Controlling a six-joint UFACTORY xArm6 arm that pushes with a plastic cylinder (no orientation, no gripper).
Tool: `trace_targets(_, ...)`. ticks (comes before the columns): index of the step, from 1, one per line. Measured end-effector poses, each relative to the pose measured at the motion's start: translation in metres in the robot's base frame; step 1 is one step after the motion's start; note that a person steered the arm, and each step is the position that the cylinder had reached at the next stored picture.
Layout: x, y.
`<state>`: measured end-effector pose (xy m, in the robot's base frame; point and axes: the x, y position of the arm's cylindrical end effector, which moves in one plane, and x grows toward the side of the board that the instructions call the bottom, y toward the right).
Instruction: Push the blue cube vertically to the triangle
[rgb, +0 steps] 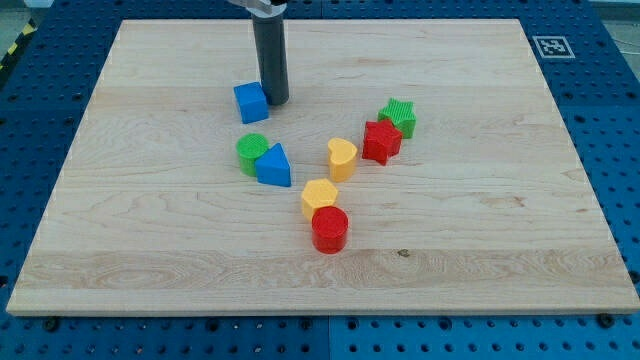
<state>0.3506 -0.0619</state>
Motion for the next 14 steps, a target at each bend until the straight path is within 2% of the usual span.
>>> trace_targets(1,-0.019,-0.001)
trace_targets(3,-0.024,-0.042)
trace_targets(5,-0.008,-0.065)
trace_targets(8,0.0,0.034)
trace_targets(14,0.008,0.042)
